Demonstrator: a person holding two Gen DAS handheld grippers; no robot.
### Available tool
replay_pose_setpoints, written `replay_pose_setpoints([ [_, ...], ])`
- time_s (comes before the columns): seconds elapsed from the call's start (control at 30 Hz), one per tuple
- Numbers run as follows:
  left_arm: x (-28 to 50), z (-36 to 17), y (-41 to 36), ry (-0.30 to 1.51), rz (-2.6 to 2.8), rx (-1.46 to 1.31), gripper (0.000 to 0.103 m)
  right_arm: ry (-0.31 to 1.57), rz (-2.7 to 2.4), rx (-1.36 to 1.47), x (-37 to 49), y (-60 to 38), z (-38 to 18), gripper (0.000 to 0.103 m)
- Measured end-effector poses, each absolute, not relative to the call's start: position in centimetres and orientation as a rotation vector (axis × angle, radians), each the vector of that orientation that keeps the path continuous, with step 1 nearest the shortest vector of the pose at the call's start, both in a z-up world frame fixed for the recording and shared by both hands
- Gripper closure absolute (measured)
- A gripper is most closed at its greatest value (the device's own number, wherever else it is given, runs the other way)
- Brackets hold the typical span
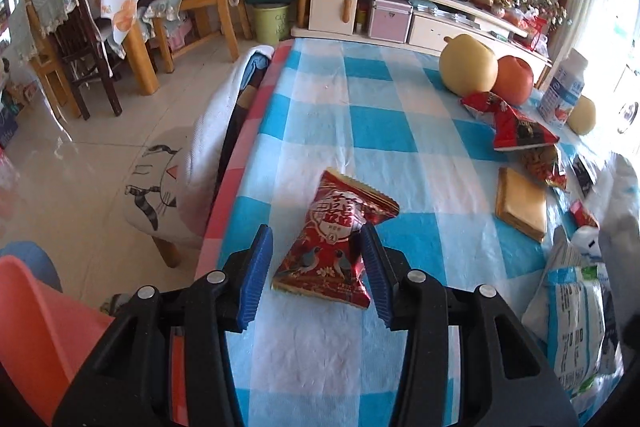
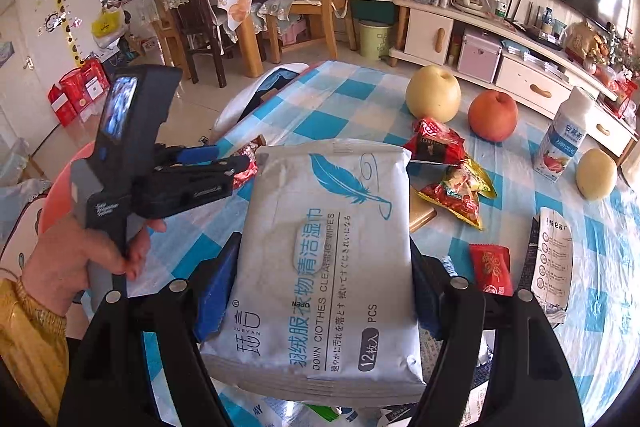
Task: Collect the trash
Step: 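Lift the red wrapper with the left tool while the right tool lifts the wipes pack, then carry the red wrapper over the pink bucket and open the left tool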
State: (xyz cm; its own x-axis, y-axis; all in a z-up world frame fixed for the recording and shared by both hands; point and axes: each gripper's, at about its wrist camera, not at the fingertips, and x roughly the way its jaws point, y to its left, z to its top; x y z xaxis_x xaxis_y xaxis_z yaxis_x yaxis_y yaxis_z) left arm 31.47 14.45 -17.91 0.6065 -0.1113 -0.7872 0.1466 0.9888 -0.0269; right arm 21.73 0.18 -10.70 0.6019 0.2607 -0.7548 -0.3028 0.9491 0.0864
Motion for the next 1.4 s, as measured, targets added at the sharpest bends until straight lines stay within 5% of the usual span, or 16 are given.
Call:
replay_pose_setpoints([
  [0.27, 32.3, -19.2, 12.8, 0.926, -0.134, 0.079, 0.057, 0.875, 0.331, -0.038, 21.6, -0.3, -10.8, 0.028],
  [0.47, 32.0, -18.7, 13.3, 0.935, -0.11, 0.009, 0.068, 0.858, 0.328, -0.037, 21.6, -0.4, -10.7, 0.028],
  [0.77, 27.7, -13.8, 15.6, 0.786, -0.056, -0.139, 0.07, 0.827, 0.355, 0.025, 21.1, 0.0, -9.5, 0.028],
  [1.07, 20.7, -8.2, 25.9, 0.618, 0.197, -0.346, 0.07, 0.777, 0.539, 0.026, 19.7, 8.8, -6.5, 0.028],
  [1.4, 16.3, -10.0, 38.6, 0.674, 0.487, -0.613, 0.069, 0.767, 0.745, -0.011, 21.0, 23.3, -5.3, 0.028],
])
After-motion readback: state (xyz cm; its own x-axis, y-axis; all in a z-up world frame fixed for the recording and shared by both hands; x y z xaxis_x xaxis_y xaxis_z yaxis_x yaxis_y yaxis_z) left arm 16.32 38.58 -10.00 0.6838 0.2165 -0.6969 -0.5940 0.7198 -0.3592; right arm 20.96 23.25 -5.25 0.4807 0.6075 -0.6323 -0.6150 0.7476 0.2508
